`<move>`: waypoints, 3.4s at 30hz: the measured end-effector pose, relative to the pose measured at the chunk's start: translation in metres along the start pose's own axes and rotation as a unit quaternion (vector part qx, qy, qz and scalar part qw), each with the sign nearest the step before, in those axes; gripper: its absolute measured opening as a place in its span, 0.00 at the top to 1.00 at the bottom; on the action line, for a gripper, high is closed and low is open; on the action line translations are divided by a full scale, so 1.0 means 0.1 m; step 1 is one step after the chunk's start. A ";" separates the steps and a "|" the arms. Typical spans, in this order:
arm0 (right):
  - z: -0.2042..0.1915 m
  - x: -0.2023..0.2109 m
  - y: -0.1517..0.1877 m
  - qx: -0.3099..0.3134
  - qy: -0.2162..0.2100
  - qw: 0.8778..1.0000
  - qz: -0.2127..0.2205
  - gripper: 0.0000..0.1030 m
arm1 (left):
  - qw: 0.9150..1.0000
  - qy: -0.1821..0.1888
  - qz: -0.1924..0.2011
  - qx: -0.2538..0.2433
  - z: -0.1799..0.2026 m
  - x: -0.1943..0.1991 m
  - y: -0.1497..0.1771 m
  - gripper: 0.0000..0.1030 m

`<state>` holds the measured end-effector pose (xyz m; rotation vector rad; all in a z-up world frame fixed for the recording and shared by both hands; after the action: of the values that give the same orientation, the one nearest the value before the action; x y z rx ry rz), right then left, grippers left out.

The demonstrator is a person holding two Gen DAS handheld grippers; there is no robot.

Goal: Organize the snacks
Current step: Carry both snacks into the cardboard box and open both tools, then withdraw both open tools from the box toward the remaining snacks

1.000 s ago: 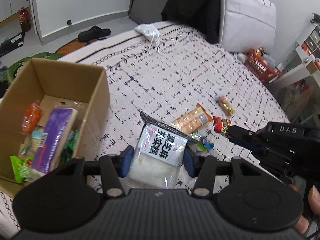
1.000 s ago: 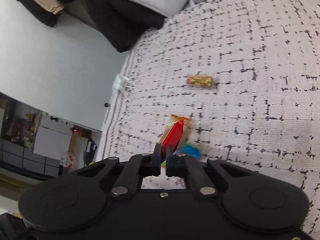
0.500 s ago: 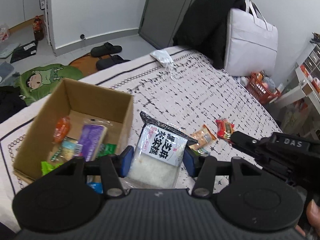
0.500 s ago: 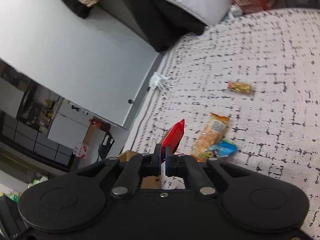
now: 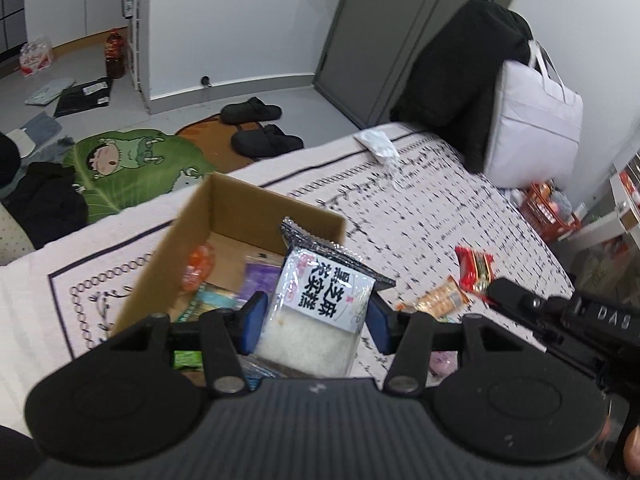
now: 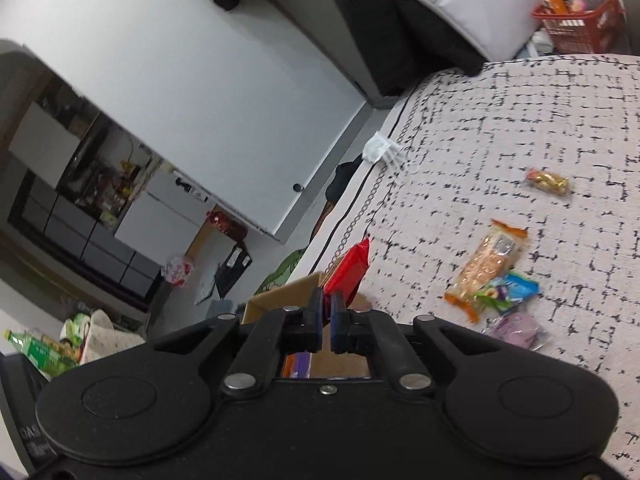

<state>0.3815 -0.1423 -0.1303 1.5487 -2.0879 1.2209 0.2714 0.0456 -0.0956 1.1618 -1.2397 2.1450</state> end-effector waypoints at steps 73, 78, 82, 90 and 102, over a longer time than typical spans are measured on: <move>0.25 -0.03 -0.03 0.032 0.087 0.995 -0.032 0.22 | 0.999 -0.038 -0.028 0.018 -0.40 -0.34 -0.26 0.17; 0.30 0.09 -0.06 0.044 0.092 0.994 -0.031 0.17 | 1.000 -0.018 -0.021 0.002 -0.19 -0.27 -0.19 0.06; 0.35 0.21 -0.09 0.056 0.104 0.993 -0.026 0.12 | 1.000 -0.008 -0.020 -0.009 -0.03 -0.24 -0.13 0.00; 0.47 0.52 -0.17 0.074 0.114 0.991 -0.014 0.06 | 0.999 0.006 -0.019 -0.029 0.27 -0.20 -0.01 0.00; 0.79 0.84 -0.28 0.075 0.149 0.986 0.015 0.06 | 0.998 0.020 -0.037 -0.038 0.65 -0.24 0.16 0.00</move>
<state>0.3938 -0.2585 -0.1114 1.2992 -1.8709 1.5459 0.3038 -0.0164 -0.1064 1.1093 -1.2298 2.0402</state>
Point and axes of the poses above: each gripper's, at about its wrist camera, not at the fingertips, and x roughly against the way its jaws point, z to its right, y to its underside, the point moved 8 cm from there along -x, roughly the way its jaws point, and after that the axes turned 4 degrees about -z, right-handed, at the moved point
